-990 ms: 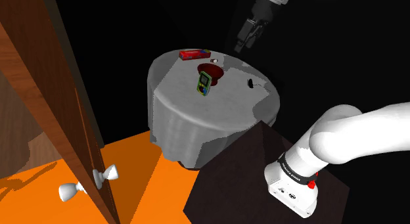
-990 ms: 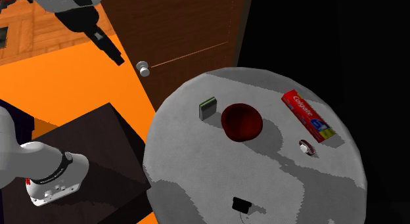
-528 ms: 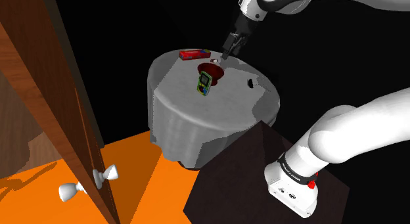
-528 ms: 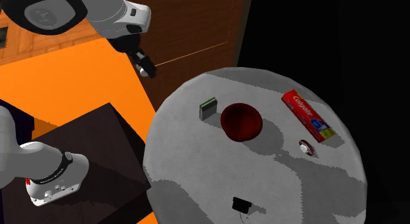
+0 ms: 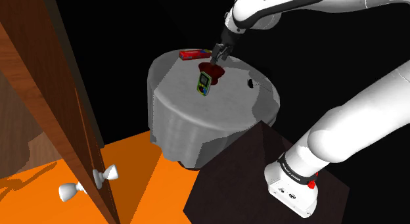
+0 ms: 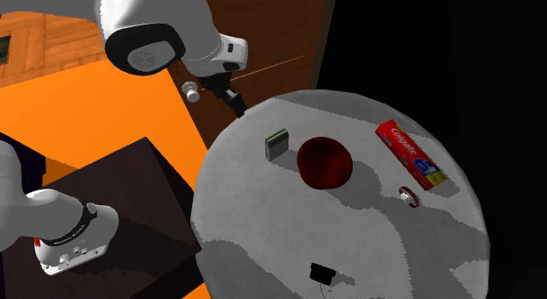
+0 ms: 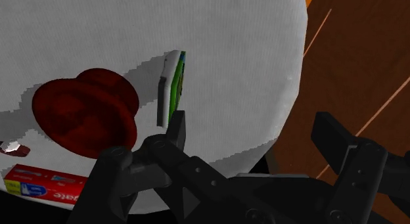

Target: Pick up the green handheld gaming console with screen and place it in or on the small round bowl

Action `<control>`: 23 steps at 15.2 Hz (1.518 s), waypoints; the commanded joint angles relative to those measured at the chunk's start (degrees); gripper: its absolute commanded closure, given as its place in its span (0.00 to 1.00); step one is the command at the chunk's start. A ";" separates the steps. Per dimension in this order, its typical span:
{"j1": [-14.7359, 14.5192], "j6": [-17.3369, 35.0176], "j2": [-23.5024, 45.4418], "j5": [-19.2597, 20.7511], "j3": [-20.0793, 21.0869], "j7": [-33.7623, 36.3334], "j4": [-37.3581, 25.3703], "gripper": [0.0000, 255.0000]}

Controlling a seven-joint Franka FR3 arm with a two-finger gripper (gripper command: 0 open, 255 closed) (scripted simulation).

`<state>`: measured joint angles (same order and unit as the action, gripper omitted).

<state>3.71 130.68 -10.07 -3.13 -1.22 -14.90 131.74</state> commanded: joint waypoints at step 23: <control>3.42 15.27 38.48 -2.76 -1.63 -5.78 -23.85 0.00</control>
<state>7.08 145.50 27.91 -5.82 -2.90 -20.61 107.97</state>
